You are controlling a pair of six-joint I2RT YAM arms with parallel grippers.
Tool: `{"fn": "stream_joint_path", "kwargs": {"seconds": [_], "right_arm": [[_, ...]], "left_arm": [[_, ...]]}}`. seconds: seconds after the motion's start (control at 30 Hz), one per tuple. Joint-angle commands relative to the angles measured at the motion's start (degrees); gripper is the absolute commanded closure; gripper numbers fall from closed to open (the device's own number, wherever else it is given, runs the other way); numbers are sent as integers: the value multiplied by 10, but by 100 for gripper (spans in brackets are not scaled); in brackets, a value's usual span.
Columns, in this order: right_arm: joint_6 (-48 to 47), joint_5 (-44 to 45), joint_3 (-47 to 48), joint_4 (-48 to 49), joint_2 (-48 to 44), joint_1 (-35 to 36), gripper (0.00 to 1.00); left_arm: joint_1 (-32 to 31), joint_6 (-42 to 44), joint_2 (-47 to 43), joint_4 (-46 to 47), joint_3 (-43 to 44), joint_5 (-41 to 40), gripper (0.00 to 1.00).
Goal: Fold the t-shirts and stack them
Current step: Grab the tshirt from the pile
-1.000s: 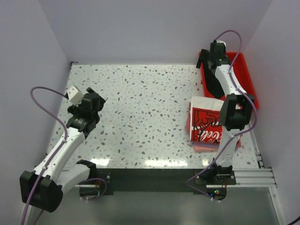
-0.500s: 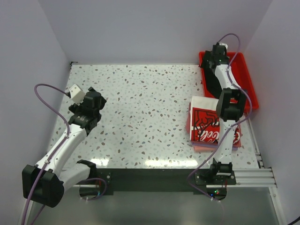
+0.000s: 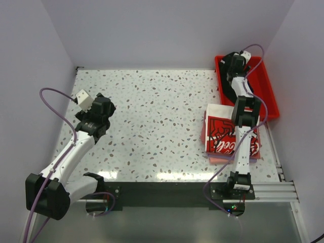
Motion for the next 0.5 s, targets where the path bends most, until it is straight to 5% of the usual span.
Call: {"fn": "stream_joint_path", "kwargs": {"seconds": [0.0, 0.13, 0.27, 0.4, 0.43, 0.47], "right_arm": [[13, 9, 43, 86, 24, -1, 1], [10, -17, 36, 113, 28, -5, 11], [8, -38, 22, 140, 22, -5, 54], [-5, -66, 27, 154, 18, -5, 84], [-4, -68, 25, 157, 14, -5, 100], [-1, -67, 17, 157, 9, -6, 100]], "left_arm": [[5, 5, 3, 5, 28, -23, 0], [5, 1, 4, -7, 34, -35, 0], [5, 1, 3, -8, 34, -34, 0], [5, 1, 4, -13, 37, -32, 0], [5, 1, 4, -13, 38, -31, 0], [5, 1, 4, -15, 38, -30, 0]]}}
